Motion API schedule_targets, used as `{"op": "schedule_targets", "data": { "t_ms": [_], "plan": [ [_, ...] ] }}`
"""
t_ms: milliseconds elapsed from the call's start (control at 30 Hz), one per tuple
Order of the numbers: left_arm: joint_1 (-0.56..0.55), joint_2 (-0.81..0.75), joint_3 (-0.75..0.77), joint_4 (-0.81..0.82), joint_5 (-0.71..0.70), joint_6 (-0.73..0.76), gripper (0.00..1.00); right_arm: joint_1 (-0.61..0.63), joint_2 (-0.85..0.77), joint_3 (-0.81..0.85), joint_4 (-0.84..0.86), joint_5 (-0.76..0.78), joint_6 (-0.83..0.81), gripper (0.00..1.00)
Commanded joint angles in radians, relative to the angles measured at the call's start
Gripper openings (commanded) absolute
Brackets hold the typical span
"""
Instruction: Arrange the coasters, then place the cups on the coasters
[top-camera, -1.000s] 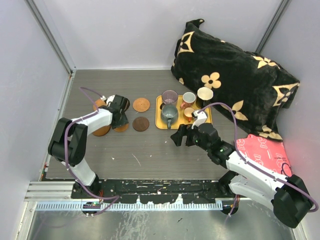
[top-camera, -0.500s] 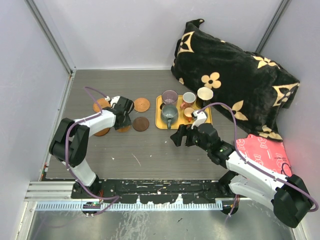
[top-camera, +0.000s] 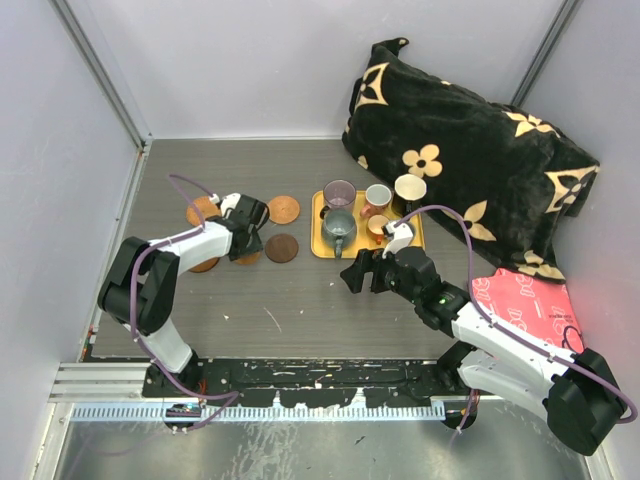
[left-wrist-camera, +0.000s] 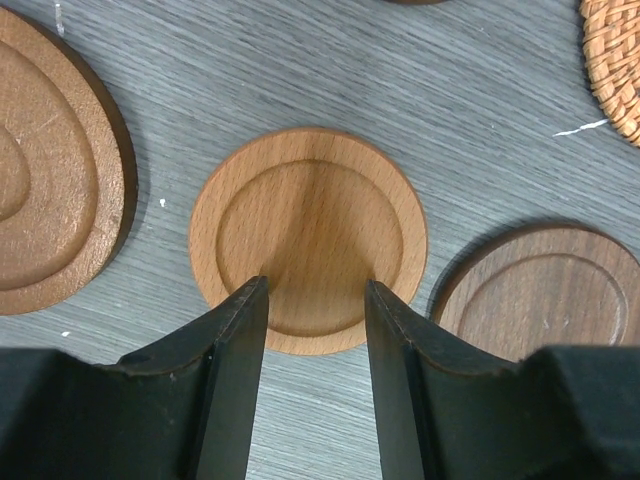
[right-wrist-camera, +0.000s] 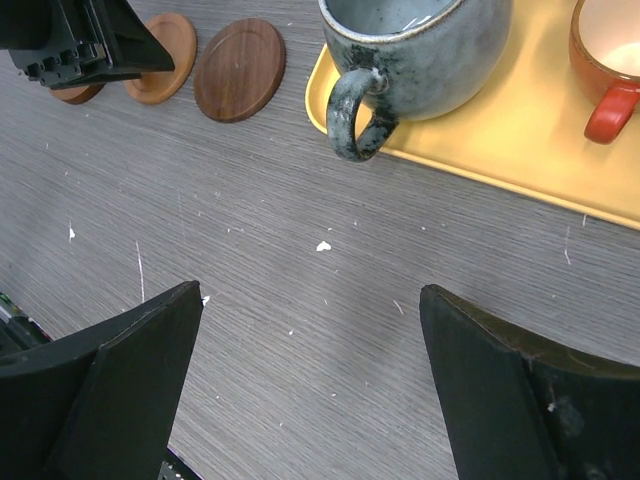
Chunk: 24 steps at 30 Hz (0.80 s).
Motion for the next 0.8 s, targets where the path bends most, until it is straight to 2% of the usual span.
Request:
{"op": "schedule_targets", "data": {
  "t_ms": [0, 467, 767],
  "plan": [
    [0.007, -0.004, -0.042, -0.059, -0.021, -0.010, 0.45, 0.006, -0.014, 0.023, 0.050, 0.013, 0.005, 0.95],
    [0.031, -0.029, -0.068, -0.082, -0.045, -0.008, 0.46, 0.011, -0.004, 0.016, 0.072, 0.007, 0.018, 0.95],
    [0.042, -0.031, -0.081, -0.057, -0.010, -0.003, 0.46, 0.018, -0.007, 0.017, 0.069, 0.012, 0.018, 0.95]
  ]
}}
